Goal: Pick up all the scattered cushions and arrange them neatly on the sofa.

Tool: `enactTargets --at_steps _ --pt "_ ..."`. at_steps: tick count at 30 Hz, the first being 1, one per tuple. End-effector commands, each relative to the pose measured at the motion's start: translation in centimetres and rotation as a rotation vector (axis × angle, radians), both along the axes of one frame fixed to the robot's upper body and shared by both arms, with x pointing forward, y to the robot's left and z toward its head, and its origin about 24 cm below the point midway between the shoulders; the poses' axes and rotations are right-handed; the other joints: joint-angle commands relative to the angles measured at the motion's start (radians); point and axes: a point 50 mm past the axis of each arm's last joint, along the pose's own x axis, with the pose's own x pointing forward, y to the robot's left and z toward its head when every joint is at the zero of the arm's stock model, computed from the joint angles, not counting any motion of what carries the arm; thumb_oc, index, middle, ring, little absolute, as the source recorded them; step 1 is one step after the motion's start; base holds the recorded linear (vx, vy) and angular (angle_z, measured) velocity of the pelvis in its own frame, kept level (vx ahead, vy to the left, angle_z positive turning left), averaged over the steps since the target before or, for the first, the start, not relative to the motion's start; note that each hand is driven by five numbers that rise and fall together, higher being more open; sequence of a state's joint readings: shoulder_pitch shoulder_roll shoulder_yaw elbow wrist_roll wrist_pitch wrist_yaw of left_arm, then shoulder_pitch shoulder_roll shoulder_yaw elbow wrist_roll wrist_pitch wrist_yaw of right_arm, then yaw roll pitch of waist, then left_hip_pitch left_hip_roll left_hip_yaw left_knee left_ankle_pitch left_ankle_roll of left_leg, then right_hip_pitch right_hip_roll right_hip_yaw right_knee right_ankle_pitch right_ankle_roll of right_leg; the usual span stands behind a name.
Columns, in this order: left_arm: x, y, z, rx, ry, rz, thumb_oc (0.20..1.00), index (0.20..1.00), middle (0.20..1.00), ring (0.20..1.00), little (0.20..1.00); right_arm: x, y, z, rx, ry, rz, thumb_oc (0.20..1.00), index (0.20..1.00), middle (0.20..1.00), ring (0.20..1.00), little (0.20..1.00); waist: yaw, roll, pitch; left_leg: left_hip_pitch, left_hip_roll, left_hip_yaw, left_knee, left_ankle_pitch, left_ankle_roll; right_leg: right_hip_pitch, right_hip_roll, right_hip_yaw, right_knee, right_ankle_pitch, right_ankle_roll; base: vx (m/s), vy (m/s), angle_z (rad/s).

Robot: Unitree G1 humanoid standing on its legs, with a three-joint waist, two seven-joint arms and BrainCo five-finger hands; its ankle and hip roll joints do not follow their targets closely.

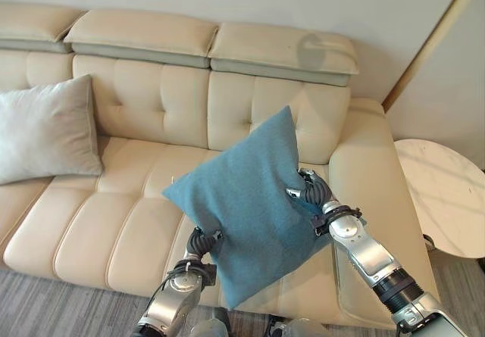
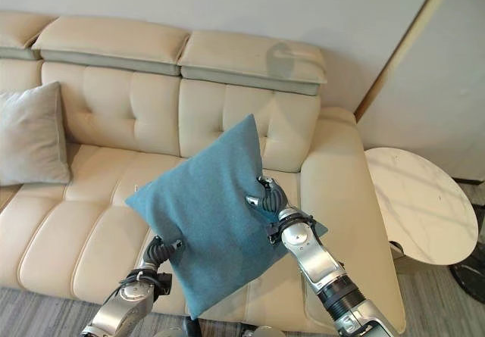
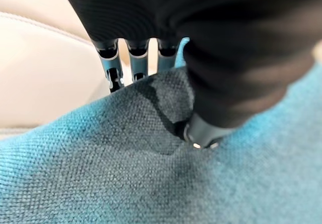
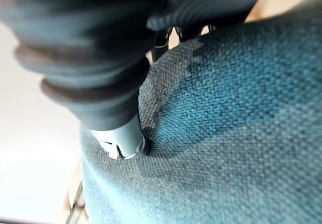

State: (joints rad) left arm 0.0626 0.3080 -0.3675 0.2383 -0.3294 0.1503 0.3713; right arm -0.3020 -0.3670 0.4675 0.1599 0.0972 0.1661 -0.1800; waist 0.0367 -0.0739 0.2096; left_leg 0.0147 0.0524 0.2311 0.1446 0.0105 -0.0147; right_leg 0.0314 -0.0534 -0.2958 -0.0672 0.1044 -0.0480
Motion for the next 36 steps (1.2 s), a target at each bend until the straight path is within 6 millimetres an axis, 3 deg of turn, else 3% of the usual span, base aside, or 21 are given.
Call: enactTargets --at_steps 1,6,7,13,19,20,21,23,24,25,26,27,28,30,32,33,35,36 --pt "3.9 -5.0 6.2 -0.157 -0.34 -0.141 0.2 0.2 0.2 0.2 0.2 -0.4 4.9 2.2 0.094 -0.091 0.209 0.2 0.2 0.2 0.2 0.2 -0.001 -0.003 -0.043 -0.007 -0.018 -0.092 -0.064 -0.074 -0.034 0.034 0.0 -0.002 -0.02 -0.151 0.111 0.03 -0.008 -0.46" --pt "4.1 -5.4 6.2 -0.155 -0.339 -0.136 0.2 0.2 0.2 0.2 0.2 0.0 5.4 2.1 0.098 -0.088 0.197 0.2 0.2 0.2 0.2 0.2 0.004 0.015 -0.025 -0.048 -0.008 -0.229 -0.199 0.052 -0.048 0.039 0.007 0.018 -0.02 -0.151 0.099 0.03 0.02 -0.27" --pt "4.1 -5.6 6.2 -0.161 -0.334 -0.14 0.2 0.2 0.2 0.2 0.2 0.2 5.6 2.2 0.098 -0.089 0.188 0.2 0.2 0.2 0.2 0.2 0.003 0.025 -0.022 -0.04 -0.002 -0.226 -0.223 0.062 -0.056 0.05 0.007 0.02 -0.02 -0.158 0.1 0.12 0.118 -0.06" --pt "4.8 -6.3 6.1 -0.139 -0.327 -0.16 0.2 0.2 0.2 0.2 0.2 1.1 6.3 2.7 0.096 -0.097 0.178 0.2 0.2 0.2 0.2 0.2 0.011 0.044 -0.042 -0.013 -0.011 -0.216 -0.232 0.035 -0.055 0.068 0.003 0.038 -0.02 -0.169 0.103 0.12 0.138 0.0" --pt "10.4 -6.2 12.1 0.027 -0.558 -0.2 0.2 0.2 0.2 0.2 0.2 4.9 7.3 9.8 0.114 -0.3 0.148 0.2 0.2 0.2 0.2 0.2 0.01 0.035 0.003 -0.058 -0.024 -0.19 -0.232 0.028 -0.032 -0.014 -0.011 0.08 -0.02 -0.14 0.114 0.01 0.133 -0.12" --pt "10.5 -6.2 12.2 0.027 -0.56 -0.2 0.2 0.2 0.2 0.2 0.2 4.9 7.3 9.9 0.114 -0.302 0.148 0.2 0.2 0.2 0.2 0.2 0.011 0.035 0.004 -0.059 -0.024 -0.19 -0.232 0.029 -0.032 -0.015 -0.011 0.081 -0.02 -0.14 0.114 -0.12 0.121 0.02" --pt "12.8 -6.6 15.9 0.112 -0.682 -0.214 0.2 0.2 0.2 0.2 0.2 6.1 7.6 13.0 0.114 -0.388 0.135 0.2 0.2 0.2 0.2 0.2 0.003 0.038 0.037 -0.104 -0.03 -0.187 -0.232 0.04 -0.027 -0.067 -0.015 0.096 -0.02 -0.12 0.116 -0.14 0.117 -0.01" --pt "14.7 -6.8 20.3 0.177 -0.82 -0.207 0.2 0.2 0.2 0.2 0.2 7.1 7.4 16.6 0.11 -0.489 0.103 0.2 0.2 0.2 0.2 0.2 -0.003 0.038 0.065 -0.162 -0.033 -0.185 -0.202 0.041 -0.025 -0.119 -0.021 0.104 -0.02 -0.095 0.115 -0.15 0.117 -0.15" --pt "15.2 -6.9 21.8 0.182 -0.863 -0.198 0.2 0.2 0.2 0.2 0.2 7.4 7.2 18.0 0.101 -0.528 0.088 0.2 0.2 0.2 0.2 0.2 -0.005 0.037 0.077 -0.189 -0.034 -0.185 -0.184 0.04 -0.023 -0.146 -0.024 0.107 -0.011 -0.089 0.114 -0.09 0.052 -0.24" --pt "15.2 -6.9 21.9 0.182 -0.865 -0.198 0.2 0.2 0.2 0.2 0.2 7.4 7.2 18.1 0.101 -0.53 0.088 0.2 0.2 0.2 0.2 0.2 -0.005 0.037 0.076 -0.197 -0.034 -0.185 -0.179 0.038 -0.023 -0.152 -0.024 0.107 -0.008 -0.089 0.114 -0.1 0.068 -0.12" --pt "16.5 -7.6 24.9 0.261 -0.944 -0.182 0.2 0.2 0.2 0.2 0.2 8.0 7.3 20.6 0.097 -0.596 0.052 0.2 0.2 0.2 0.2 0.2 -0.012 0.036 0.098 -0.249 -0.035 -0.183 -0.142 0.038 -0.019 -0.206 -0.031 0.115 0.021 -0.081 0.113 -0.06 0.047 -0.03" --pt "16.5 -7.6 25.0 0.261 -0.947 -0.182 0.2 0.2 0.2 0.2 0.2 8.0 7.3 20.7 0.098 -0.598 0.052 0.2 0.2 0.2 0.2 0.2 -0.011 0.036 0.097 -0.255 -0.035 -0.183 -0.137 0.036 -0.019 -0.211 -0.032 0.116 0.025 -0.082 0.113 -0.1 0.071 0.0" --pt "17.3 -7.6 27.4 0.295 -1.0 -0.157 0.2 0.2 0.2 0.2 0.2 8.4 7.0 23.2 0.089 -0.671 0.013 0.2 0.2 0.2 0.2 0.2 -0.016 0.035 0.114 -0.307 -0.036 -0.18 -0.11 0.039 -0.018 -0.264 -0.034 0.12 0.047 -0.075 0.115 -0.05 0.038 -0.08" --pt "18.0 -7.8 29.2 0.324 -1.027 -0.126 0.2 0.2 0.2 0.2 0.2 8.6 7.0 24.8 0.092 -0.714 -0.017 0.2 0.2 0.2 0.2 0.2 -0.022 0.033 0.129 -0.356 -0.036 -0.18 -0.09 0.042 -0.017 -0.314 -0.034 0.127 0.065 -0.069 0.116 -0.03 0.027 -0.15" --pt "18.0 -7.8 29.3 0.323 -1.029 -0.126 0.2 0.2 0.2 0.2 0.2 8.6 7.0 24.9 0.093 -0.717 -0.017 0.2 0.2 0.2 0.2 0.2 -0.021 0.033 0.127 -0.363 -0.036 -0.18 -0.087 0.041 -0.017 -0.321 -0.034 0.128 0.068 -0.07 0.116 0.0 -0.001 -0.12" --pt "18.4 -7.6 32.5 0.4 -1.103 -0.103 0.2 0.2 0.2 0.2 0.2 8.8 6.4 27.0 0.086 -0.783 -0.059 0.2 0.2 0.2 0.2 0.2 -0.028 0.034 0.144 -0.425 -0.035 -0.181 -0.067 0.049 -0.021 -0.384 -0.032 0.128 0.084 -0.064 0.118 0.01 -0.005 -0.06" --pt "18.5 -7.6 33.5 0.435 -1.122 -0.092 0.2 0.2 0.2 0.2 0.2 8.7 6.1 27.6 0.108 -0.806 -0.082 0.2 0.2 0.2 0.2 0.2 -0.034 0.039 0.15 -0.45 -0.035 -0.182 -0.062 0.054 -0.024 -0.406 -0.034 0.127 0.089 -0.062 0.117 0.01 -0.003 -0.03" --pt "18.7 -6.5 34.8 0.527 -1.138 -0.051 0.2 0.2 0.2 0.2 0.2 8.7 5.3 28.1 0.105 -0.842 -0.124 0.2 0.2 0.2 0.2 0.2 -0.041 0.044 0.156 -0.481 -0.034 -0.188 -0.06 0.061 -0.026 -0.44 -0.035 0.128 0.092 -0.058 0.12 0.0 0.0 0.0"
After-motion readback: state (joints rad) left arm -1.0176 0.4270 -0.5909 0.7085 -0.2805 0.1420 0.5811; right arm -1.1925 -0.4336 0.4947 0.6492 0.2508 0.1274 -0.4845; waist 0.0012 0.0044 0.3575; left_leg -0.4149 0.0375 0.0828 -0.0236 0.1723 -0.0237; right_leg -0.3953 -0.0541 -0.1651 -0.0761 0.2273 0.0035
